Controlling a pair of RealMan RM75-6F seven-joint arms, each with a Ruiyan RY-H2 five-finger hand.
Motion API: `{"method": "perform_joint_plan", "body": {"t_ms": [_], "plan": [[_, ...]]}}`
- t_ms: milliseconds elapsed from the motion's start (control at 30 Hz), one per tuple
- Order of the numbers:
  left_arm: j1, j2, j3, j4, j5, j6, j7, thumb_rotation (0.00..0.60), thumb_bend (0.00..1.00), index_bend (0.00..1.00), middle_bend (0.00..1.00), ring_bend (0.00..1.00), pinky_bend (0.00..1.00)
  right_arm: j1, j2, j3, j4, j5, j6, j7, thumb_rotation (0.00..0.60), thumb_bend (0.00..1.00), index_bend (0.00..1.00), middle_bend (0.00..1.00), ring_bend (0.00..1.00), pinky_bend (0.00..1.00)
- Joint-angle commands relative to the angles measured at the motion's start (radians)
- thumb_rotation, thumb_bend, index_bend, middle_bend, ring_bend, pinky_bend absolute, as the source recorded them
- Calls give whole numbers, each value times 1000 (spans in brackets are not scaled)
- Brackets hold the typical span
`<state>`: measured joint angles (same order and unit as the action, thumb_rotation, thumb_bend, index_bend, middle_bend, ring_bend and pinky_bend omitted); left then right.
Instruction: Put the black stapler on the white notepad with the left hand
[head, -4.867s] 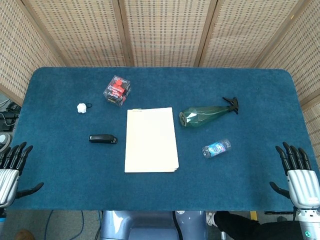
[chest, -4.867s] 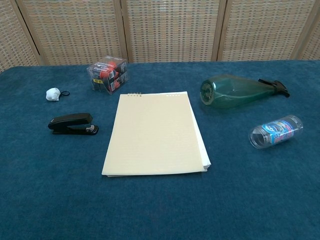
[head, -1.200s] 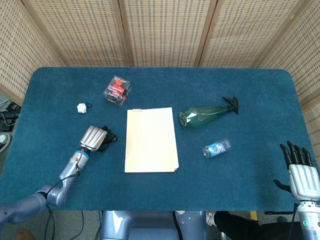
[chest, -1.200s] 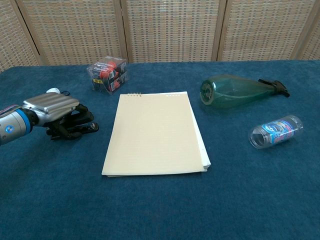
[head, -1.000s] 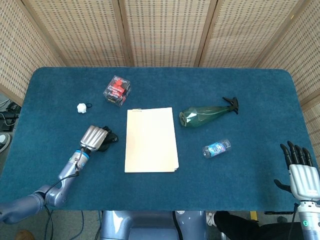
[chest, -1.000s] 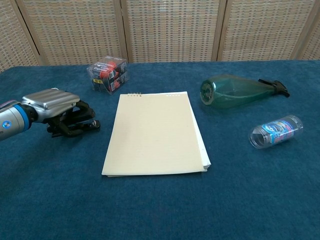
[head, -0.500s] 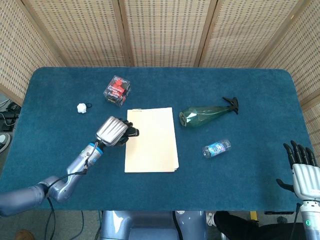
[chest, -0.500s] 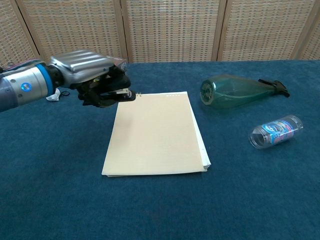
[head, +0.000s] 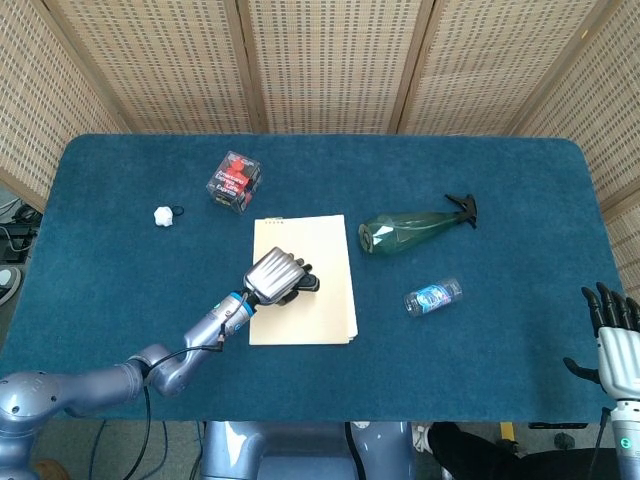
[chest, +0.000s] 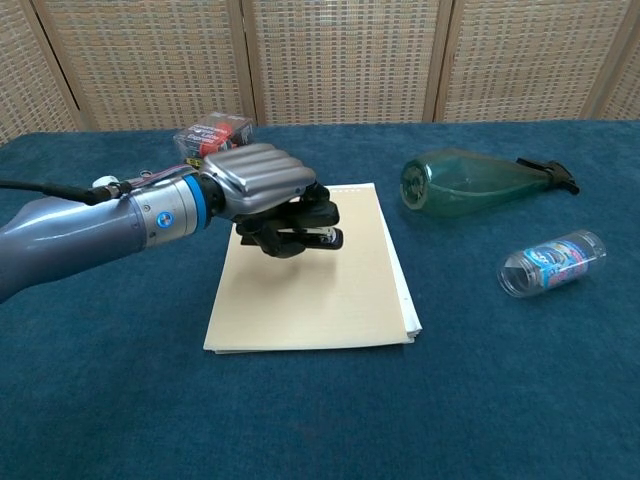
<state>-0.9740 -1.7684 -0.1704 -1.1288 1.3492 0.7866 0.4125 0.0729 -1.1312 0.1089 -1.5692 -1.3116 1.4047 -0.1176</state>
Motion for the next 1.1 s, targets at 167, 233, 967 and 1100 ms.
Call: {"method": "perform_joint_plan", "body": {"t_ms": [167, 233, 967, 1100], "plan": [[-22, -72, 19, 88, -18, -36, 3, 600, 381, 265, 296, 471, 634, 1, 1, 0, 5, 1, -7, 10, 600, 0, 0, 0, 0, 0], [-21, -73, 14, 79, -43, -48, 17, 600, 176, 21, 97, 344, 566, 1, 1, -1, 3, -2, -7, 11, 600, 0, 0, 0, 0, 0], [238, 325, 8, -427, -9, 359, -55, 600, 0, 0, 0, 0, 0, -16, 38, -16, -45, -75, 39, 71, 600, 0, 0, 0, 0, 0], [426, 468, 70, -596, -58, 541, -73, 600, 0, 0, 0, 0, 0, -17, 41, -24, -48, -90, 39, 82, 600, 0, 0, 0, 0, 0]]}}
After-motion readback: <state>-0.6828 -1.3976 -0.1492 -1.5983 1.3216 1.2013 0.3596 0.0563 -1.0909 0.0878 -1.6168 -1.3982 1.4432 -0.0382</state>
